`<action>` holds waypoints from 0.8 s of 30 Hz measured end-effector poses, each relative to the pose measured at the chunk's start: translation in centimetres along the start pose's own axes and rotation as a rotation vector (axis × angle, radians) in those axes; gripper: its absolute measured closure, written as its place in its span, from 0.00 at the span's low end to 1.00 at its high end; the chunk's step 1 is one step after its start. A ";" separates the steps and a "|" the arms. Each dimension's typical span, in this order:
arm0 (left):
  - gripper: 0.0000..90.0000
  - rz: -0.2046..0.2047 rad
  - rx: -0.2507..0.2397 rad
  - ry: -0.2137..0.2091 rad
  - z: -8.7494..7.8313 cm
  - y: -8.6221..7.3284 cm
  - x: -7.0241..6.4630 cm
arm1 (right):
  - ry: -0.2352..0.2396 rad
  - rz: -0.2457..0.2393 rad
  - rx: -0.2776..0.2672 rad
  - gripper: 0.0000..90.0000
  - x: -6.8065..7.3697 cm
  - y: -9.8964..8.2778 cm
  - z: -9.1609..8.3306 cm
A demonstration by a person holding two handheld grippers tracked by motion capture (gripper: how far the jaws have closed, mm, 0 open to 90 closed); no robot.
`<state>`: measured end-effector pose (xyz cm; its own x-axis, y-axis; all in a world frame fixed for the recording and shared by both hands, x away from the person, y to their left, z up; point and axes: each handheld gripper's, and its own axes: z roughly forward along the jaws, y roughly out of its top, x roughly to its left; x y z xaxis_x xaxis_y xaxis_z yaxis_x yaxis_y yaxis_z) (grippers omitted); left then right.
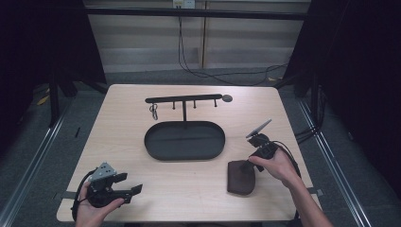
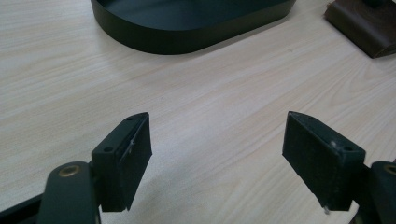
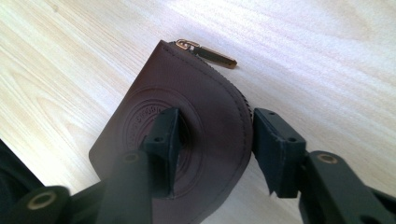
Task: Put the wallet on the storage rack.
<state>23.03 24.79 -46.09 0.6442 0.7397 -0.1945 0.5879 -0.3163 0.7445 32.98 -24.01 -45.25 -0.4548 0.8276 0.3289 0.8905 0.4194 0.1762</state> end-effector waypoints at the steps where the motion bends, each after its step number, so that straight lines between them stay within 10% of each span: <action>1: 0.27 -0.001 0.000 0.000 0.0 0.0 0.0 | 0.000 -0.002 -0.003 0.62 0.0 0.0 -0.1; 24: 0.27 0.003 -0.001 -0.006 0.0 0.1 0.0 | -0.069 -0.044 -0.048 0.77 1.7 1.0 -3.1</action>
<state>23.06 24.75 -46.02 0.6489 0.7354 -0.1955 0.5853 -0.3182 0.7458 33.09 -23.33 -41.61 -0.4900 0.8336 0.2551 0.8678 0.4386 0.2336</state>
